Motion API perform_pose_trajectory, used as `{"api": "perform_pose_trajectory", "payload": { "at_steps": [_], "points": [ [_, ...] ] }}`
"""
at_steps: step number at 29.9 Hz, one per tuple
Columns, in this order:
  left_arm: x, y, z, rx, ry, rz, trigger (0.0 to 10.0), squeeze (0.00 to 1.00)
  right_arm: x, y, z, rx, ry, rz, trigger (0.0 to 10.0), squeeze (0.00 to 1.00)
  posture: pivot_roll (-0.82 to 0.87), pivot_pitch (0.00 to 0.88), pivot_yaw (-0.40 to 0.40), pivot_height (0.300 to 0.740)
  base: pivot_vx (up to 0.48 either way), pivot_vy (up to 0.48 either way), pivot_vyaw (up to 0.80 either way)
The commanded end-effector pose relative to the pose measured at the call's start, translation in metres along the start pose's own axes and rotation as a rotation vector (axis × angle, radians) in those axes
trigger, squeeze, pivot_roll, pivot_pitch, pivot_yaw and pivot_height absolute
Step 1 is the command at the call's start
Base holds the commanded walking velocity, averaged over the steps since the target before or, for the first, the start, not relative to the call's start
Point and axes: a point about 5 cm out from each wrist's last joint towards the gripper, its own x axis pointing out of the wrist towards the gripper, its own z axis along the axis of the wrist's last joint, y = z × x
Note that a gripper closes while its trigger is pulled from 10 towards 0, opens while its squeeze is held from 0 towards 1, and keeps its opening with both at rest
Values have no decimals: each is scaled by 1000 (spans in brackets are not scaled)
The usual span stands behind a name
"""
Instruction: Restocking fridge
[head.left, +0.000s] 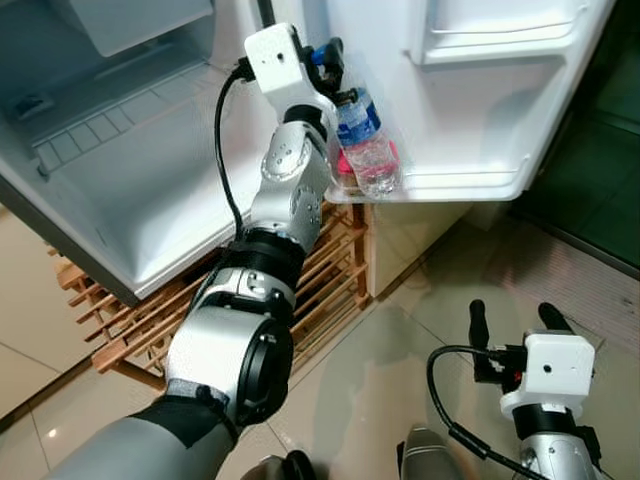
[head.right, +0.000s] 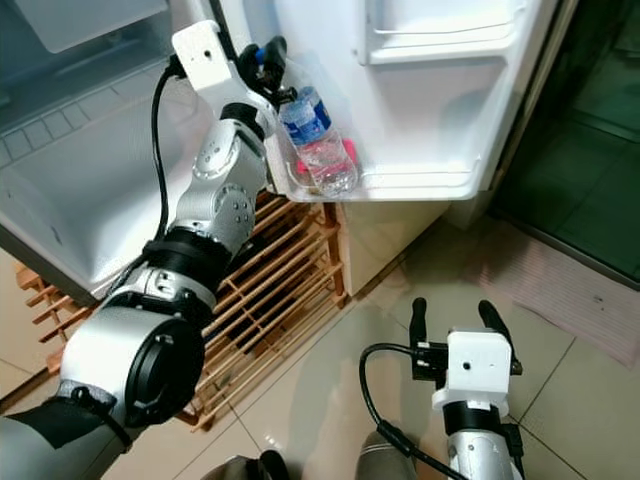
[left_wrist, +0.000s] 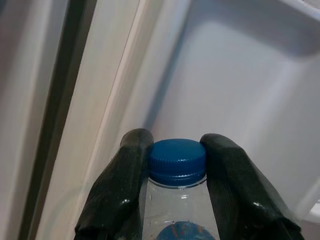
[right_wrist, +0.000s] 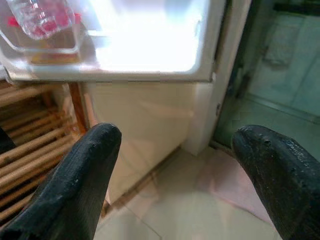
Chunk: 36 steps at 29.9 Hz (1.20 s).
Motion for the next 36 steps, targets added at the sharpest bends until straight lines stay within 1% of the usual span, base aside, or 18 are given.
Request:
{"api": "perform_pose_trajectory", "payload": {
  "at_steps": [1,2,4,6,7,18,19,21,22,24,25,26,27,28,30,33,35,36],
  "points": [
    [3,-11,5,-3,-2,-7,10000,0,-1,1,4,3,-12,-2,10000,0,-389,76,168,740,0,0,0],
    [3,-11,5,-3,-2,-7,10000,0,-1,1,4,3,-12,-2,10000,0,-389,76,168,740,0,0,0],
    [1,-9,1,34,5,-13,10000,0,0,1,4,3,-11,-4,10000,0,-380,72,168,740,0,0,0],
    [-2,-4,-8,33,31,-7,10000,0,3,2,4,2,-15,-4,10000,0,-378,72,169,740,0,0,0],
    [-3,-5,-12,8,39,-5,10000,0,5,2,5,2,-20,-3,10000,0,-377,72,166,740,0,0,0],
    [5,-25,-3,-42,25,-35,10000,0,7,2,6,4,-27,-7,10000,0,-393,70,176,740,0,0,0],
    [6,-30,0,-34,21,-54,10000,0,7,3,6,5,-27,-9,10000,0,-396,69,179,740,0,0,0],
    [6,-30,1,-11,26,-83,10000,0,8,3,6,4,-31,-12,10000,0,-397,67,182,740,0,0,0],
    [4,-27,0,42,36,-130,10000,0,9,1,8,6,-40,-21,10000,0,-396,65,184,740,0,0,0],
    [3,-25,-1,58,39,-141,10000,0,10,1,9,6,-43,-23,10000,0,-391,64,184,740,0,0,0],
    [-2,-13,-6,128,67,-181,10000,0,12,-2,9,6,-46,-30,10000,0,-376,57,180,740,0,0,0],
    [-5,-9,-9,166,82,-198,10000,0,13,-2,9,6,-45,-32,10000,0,-376,57,180,740,0,0,0],
    [-5,-9,-9,166,82,-198,10000,0,13,-2,9,6,-45,-32,10000,0,-376,57,180,740,0,0,0],
    [-14,-1,-13,192,115,-240,10000,0,16,-3,8,8,-47,-32,10000,0,-356,49,173,740,0,0,0],
    [-21,4,-16,222,129,-273,10000,0,19,-4,8,8,-51,-28,10000,0,-341,38,166,740,0,0,0],
    [-34,11,-19,238,163,-333,10000,0,24,-5,8,10,-59,-24,10000,0,-329,29,163,740,0,0,0],
    [-46,22,-22,301,177,-376,10000,0,30,-5,9,20,-67,-27,10000,0,-312,10,157,740,0,0,0],
    [-51,27,-24,312,198,-391,10000,0,32,-6,10,25,-70,-30,10000,0,-309,7,156,740,0,0,0]
  ]
}}
